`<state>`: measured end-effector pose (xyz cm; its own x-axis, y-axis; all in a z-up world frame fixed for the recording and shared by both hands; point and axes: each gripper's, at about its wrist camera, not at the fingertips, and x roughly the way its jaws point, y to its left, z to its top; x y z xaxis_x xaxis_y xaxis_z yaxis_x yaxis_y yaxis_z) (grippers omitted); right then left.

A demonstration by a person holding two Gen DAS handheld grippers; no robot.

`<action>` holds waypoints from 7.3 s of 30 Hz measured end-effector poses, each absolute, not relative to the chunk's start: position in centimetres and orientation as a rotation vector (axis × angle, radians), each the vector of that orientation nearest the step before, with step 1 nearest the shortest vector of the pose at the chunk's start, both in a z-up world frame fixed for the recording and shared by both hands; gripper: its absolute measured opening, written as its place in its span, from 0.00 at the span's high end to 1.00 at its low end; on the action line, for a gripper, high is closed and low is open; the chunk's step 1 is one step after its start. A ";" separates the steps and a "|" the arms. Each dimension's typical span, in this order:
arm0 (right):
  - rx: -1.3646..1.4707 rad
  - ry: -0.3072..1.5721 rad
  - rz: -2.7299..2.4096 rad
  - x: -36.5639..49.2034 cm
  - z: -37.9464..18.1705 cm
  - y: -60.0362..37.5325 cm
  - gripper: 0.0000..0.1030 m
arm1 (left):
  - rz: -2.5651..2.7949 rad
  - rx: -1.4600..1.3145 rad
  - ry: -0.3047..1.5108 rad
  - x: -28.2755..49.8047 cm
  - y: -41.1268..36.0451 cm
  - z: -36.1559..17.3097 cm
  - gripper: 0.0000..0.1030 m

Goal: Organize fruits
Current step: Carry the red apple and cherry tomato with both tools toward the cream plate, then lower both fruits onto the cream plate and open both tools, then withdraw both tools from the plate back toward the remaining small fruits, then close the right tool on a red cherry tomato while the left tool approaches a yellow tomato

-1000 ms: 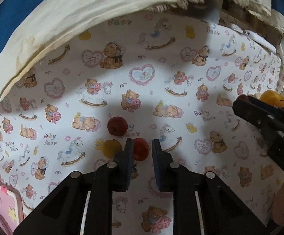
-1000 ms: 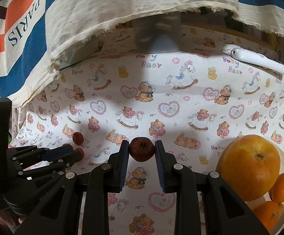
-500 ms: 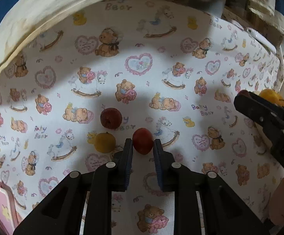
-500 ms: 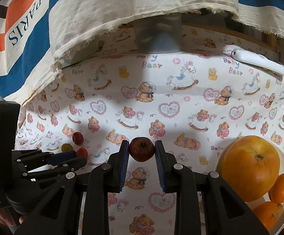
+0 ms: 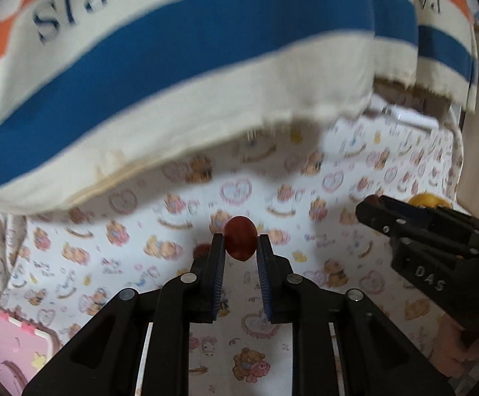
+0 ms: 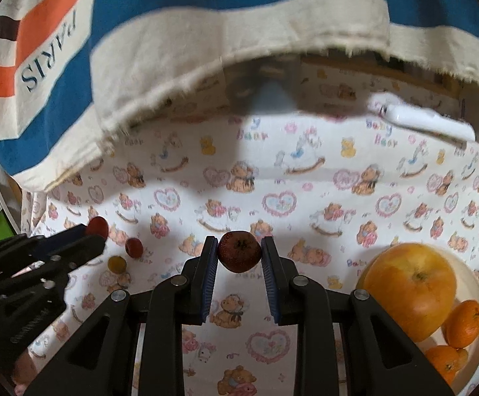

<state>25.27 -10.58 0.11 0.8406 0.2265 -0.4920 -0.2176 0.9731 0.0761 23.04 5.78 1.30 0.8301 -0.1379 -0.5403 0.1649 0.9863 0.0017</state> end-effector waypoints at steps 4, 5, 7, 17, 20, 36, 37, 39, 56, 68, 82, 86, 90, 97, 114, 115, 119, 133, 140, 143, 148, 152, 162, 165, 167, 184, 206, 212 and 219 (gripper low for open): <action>0.007 0.475 0.238 24.2 1.5 -10.7 0.73 | -0.160 0.041 0.514 21.9 5.8 3.1 0.82; 0.007 0.467 0.236 24.1 1.8 -10.7 0.73 | -0.157 0.042 0.501 21.5 5.8 3.5 0.82; 0.016 0.454 0.236 23.6 2.3 -11.1 0.73 | -0.160 0.044 0.478 20.9 5.8 4.2 0.82; 0.009 0.413 0.206 20.8 4.4 -13.8 0.73 | -0.184 0.056 0.405 18.3 3.8 6.3 0.82; 0.008 0.394 0.192 19.6 5.0 -15.3 0.73 | -0.179 0.067 0.382 17.1 3.2 6.8 0.82; 0.034 0.346 0.076 15.7 5.6 -25.6 0.73 | -0.255 0.090 0.397 15.5 -5.0 7.1 0.82; 0.040 0.347 0.068 15.6 5.6 -26.2 0.73 | -0.261 0.091 0.399 15.5 -5.7 7.0 0.82; 0.058 0.344 0.054 15.4 5.5 -27.6 0.73 | -0.275 0.088 0.405 15.5 -6.9 6.9 0.82; 0.120 0.404 0.005 16.3 2.6 -33.5 0.73 | -0.354 0.116 0.500 16.6 -14.0 3.9 0.82; 0.126 0.483 0.067 17.3 1.1 -33.1 0.73 | -0.420 0.112 0.751 20.0 -14.6 -1.3 0.82; 0.119 0.533 0.080 17.9 0.2 -32.6 0.73 | -0.437 0.170 0.801 19.7 -15.1 -2.3 0.82; 0.119 0.554 0.084 18.3 -0.1 -32.6 0.73 | -0.436 0.169 0.800 19.8 -15.2 -2.3 0.81; 0.110 0.568 0.083 18.4 -0.3 -32.5 0.73 | -0.430 0.185 0.800 19.6 -15.3 -2.5 0.81; 0.084 0.617 0.101 18.7 -1.1 -31.9 0.73 | -0.415 0.185 0.787 19.6 -14.9 -2.3 0.81; 0.039 0.682 0.121 19.3 -2.5 -30.7 0.66 | -0.346 0.153 0.727 19.5 -13.2 -1.1 0.41; 0.039 0.681 0.116 19.2 -2.5 -30.8 0.58 | -0.343 0.147 0.726 19.5 -13.0 -1.0 0.40; 0.050 0.666 0.110 19.2 -2.3 -31.1 0.53 | -0.332 0.129 0.716 19.5 -12.5 -0.7 0.37; 0.047 0.541 0.068 17.7 -0.9 -31.4 0.20 | -0.320 0.075 0.632 18.5 -11.4 1.3 0.18; 0.034 0.498 0.073 17.1 -0.5 -31.1 0.13 | -0.310 0.044 0.620 18.5 -10.8 1.6 0.07; 0.032 0.480 0.068 16.9 -0.2 -31.2 0.02 | -0.323 0.040 0.612 18.5 -10.7 1.8 0.03; 0.031 0.428 0.053 16.3 0.2 -31.3 0.00 | -0.318 0.035 0.577 18.1 -10.0 2.6 0.03; 0.017 0.414 0.038 16.2 0.2 -31.2 0.00 | -0.296 -0.009 0.534 17.5 -7.9 4.0 0.03; -0.017 0.400 0.001 16.4 0.6 -30.2 0.00 | -0.160 -0.022 0.430 16.4 0.6 7.5 0.01; -0.028 0.379 -0.006 15.9 1.6 -29.4 0.00 | -0.122 -0.022 0.419 17.1 2.8 7.9 0.01; -0.033 0.367 -0.004 15.7 2.3 -28.7 0.00 | -0.110 -0.022 0.415 17.5 4.0 8.1 0.01; -0.058 0.342 0.147 18.6 5.7 -16.8 0.00 | -0.103 -0.054 0.505 22.2 8.1 6.7 0.08; -0.064 0.436 0.182 22.0 2.6 -13.8 0.00 | -0.141 -0.134 0.848 28.4 10.1 -4.0 0.70; -0.070 0.457 0.176 22.6 2.0 -13.2 0.00 | -0.123 -0.103 0.831 28.4 9.8 -3.9 0.97; -0.047 0.489 0.210 23.7 2.1 -11.0 0.00 | -0.087 -0.125 0.742 26.8 11.3 -1.5 1.00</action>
